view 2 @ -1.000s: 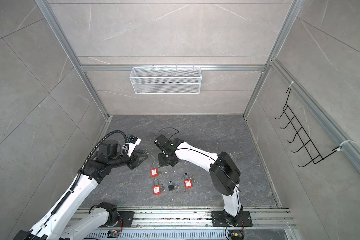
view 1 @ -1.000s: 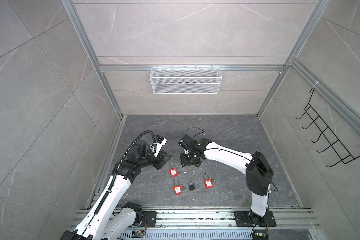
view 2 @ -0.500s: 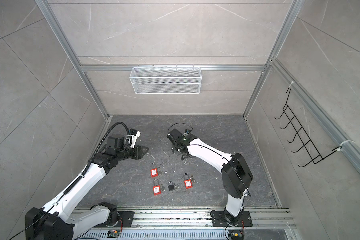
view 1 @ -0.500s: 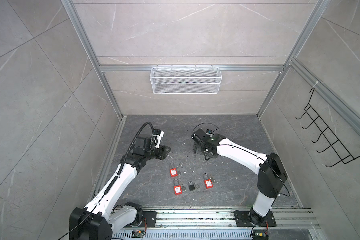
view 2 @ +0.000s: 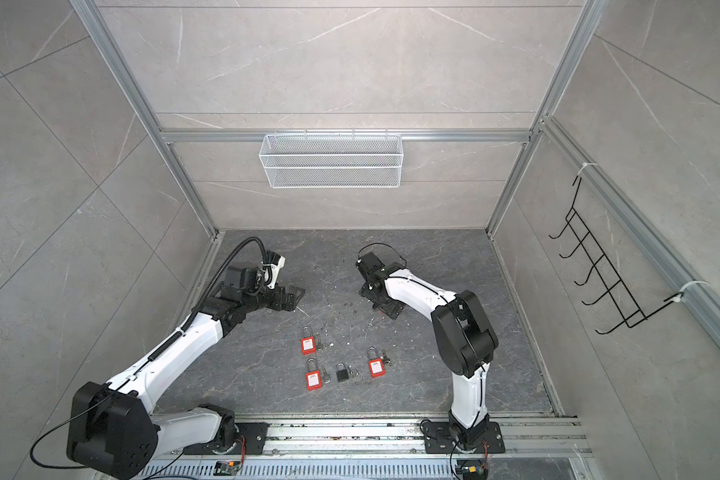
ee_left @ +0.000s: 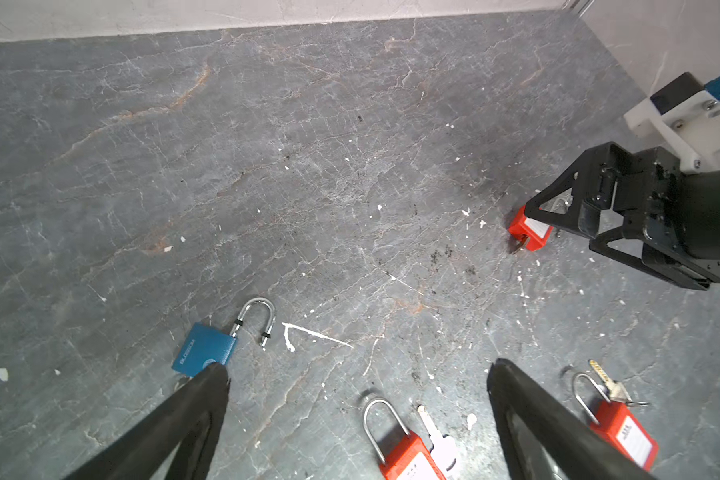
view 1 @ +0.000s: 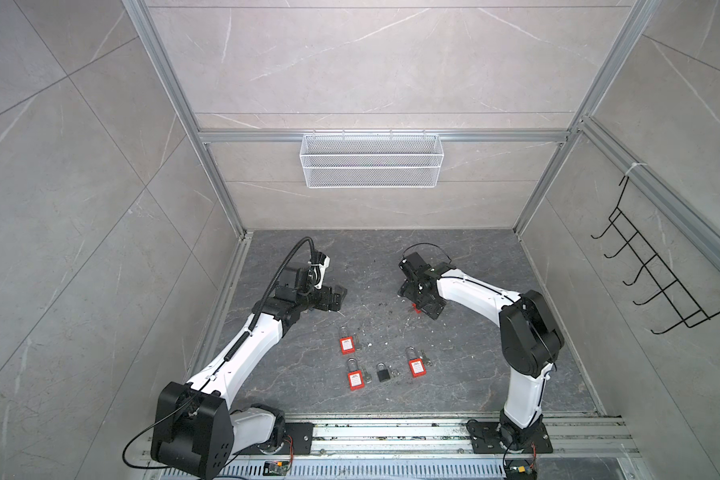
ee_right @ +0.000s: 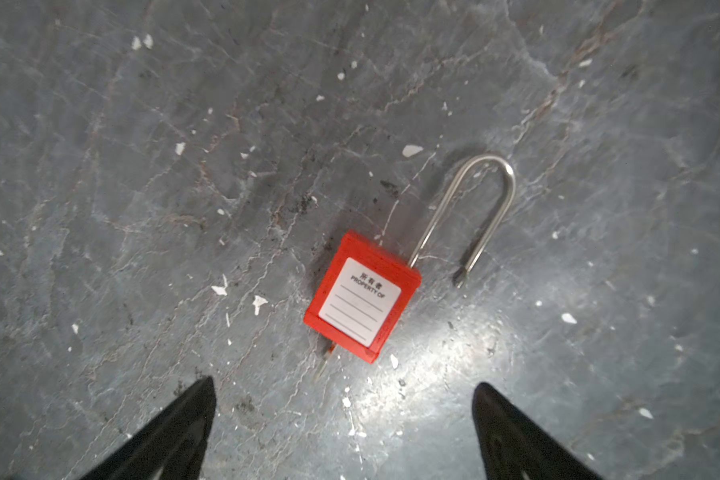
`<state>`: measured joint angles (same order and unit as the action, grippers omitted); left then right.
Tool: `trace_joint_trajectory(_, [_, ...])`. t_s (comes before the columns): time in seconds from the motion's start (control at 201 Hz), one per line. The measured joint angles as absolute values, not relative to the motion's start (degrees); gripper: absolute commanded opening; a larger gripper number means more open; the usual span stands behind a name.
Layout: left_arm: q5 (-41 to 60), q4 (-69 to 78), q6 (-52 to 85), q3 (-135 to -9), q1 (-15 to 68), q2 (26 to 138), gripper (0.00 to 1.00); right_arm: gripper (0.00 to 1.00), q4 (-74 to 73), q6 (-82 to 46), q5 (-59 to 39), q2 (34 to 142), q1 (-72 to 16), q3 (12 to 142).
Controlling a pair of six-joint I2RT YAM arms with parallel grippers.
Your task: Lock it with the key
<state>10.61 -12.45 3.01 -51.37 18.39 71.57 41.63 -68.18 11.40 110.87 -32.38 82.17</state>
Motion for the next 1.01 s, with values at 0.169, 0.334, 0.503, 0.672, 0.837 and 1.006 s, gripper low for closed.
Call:
trace_joint_trajectory(0.169, [7.9, -9.89, 1.48, -51.42, 18.39, 72.4, 1.0, 0.99, 41.8, -69.56, 10.15, 113.65, -31.99, 83.9])
trace_joint_trajectory(0.334, [7.81, -11.57, 0.84, -53.41, 18.39, 76.49, 1.0, 0.99, 42.17, -70.83, 9.06, 116.14, -31.16, 85.65])
trace_joint_trajectory(0.503, [9.47, -11.84, 0.62, -53.49, 18.39, 76.86, 1.0, 0.94, 42.65, -71.4, 9.08, 117.58, -30.57, 85.89])
trace_joint_trajectory(0.672, [11.77, -13.19, -0.64, -54.19, 18.39, 76.88, 0.93, 0.86, 42.46, -71.9, 8.71, 117.71, -29.32, 85.86])
trace_joint_trajectory(0.837, [14.15, -14.15, -1.67, -54.33, 18.39, 76.88, 0.89, 0.79, 42.68, -71.81, 8.71, 118.69, -28.29, 86.26])
trace_joint_trajectory(1.006, [15.64, -15.42, -1.98, -54.46, 18.39, 76.88, 0.83, 0.71, 43.62, -70.87, 8.71, 120.01, -28.29, 87.35])
